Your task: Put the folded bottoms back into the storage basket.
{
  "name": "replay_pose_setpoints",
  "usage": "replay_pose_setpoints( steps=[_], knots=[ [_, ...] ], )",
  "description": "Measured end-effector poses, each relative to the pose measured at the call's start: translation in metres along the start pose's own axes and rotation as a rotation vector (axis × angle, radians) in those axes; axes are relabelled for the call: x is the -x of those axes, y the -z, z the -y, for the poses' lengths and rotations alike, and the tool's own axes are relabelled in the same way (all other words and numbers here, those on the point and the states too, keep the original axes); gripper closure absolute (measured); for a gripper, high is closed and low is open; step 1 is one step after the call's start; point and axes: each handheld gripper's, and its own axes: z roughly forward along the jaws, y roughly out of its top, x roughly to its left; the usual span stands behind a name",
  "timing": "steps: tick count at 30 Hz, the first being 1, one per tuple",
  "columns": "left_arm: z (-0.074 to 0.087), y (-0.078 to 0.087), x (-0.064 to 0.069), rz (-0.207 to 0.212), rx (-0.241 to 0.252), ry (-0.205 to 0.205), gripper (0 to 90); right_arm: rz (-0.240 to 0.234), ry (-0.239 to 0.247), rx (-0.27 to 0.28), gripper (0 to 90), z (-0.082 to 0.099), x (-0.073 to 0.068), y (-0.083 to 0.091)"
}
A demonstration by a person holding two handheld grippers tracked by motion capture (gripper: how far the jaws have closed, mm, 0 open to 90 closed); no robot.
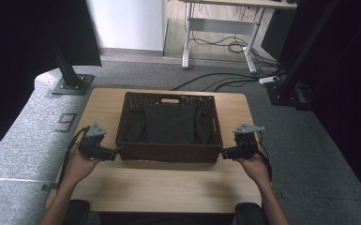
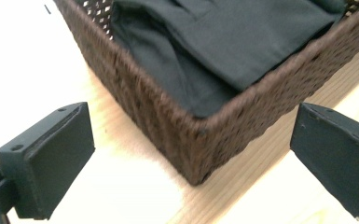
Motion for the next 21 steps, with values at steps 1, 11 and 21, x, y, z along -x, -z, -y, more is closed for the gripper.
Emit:
replay_pose_setpoints(
  steps=[1, 11, 21],
  knots=[
    [0.004, -0.001, 0.0, -0.003, -0.001, 0.002, 0.0, 0.002, -0.004, -0.001, 0.0, 0.003, 0.0, -0.001],
    [0.048, -0.024, 0.001, 0.026, -0.023, 0.052, 0.0, 0.012, -0.035, -0.038, 0.0, 0.04, -0.005, -0.023],
    [0.082, -0.052, 0.003, 0.016, -0.116, 0.052, 0.0, 0.009, -0.082, -0.079, 0.0, 0.078, -0.011, -0.048]
  ],
)
